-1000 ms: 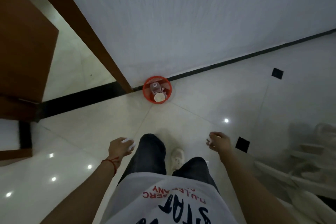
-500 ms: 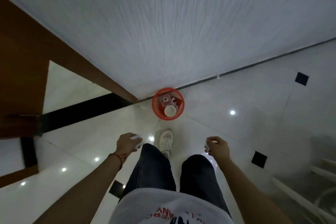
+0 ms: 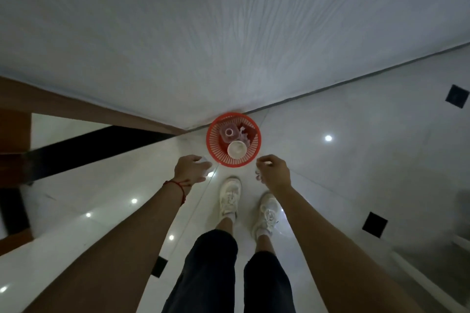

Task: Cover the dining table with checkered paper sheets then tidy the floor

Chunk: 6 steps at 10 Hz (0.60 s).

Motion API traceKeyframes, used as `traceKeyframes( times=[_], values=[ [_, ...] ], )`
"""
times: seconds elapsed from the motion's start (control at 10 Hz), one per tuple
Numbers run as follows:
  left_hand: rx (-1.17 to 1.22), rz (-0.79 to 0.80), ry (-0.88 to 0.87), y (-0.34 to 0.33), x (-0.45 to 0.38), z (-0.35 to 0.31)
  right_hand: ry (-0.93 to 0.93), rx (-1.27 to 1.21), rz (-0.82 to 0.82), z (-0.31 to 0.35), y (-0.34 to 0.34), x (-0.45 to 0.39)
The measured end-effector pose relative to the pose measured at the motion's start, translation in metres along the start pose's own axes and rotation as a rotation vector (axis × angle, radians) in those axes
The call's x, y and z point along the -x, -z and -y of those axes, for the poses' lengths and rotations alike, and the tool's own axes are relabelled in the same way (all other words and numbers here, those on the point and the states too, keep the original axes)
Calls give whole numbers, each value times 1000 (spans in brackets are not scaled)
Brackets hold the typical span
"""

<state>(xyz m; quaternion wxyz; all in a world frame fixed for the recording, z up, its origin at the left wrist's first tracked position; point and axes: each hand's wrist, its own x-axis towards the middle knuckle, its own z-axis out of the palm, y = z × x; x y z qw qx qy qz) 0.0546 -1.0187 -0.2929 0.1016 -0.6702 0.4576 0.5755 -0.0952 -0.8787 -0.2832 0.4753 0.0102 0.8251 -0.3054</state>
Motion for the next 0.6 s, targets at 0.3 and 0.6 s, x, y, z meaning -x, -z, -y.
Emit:
traceKeyframes(
  times=[0.3,0.6],
  values=[
    [243,132,110,-43,-38,-15,-50,-123,166,3,-21,-63],
    [-78,98,4,-31,-32,-21,-204,-224,159,-11,10,-47]
  ],
)
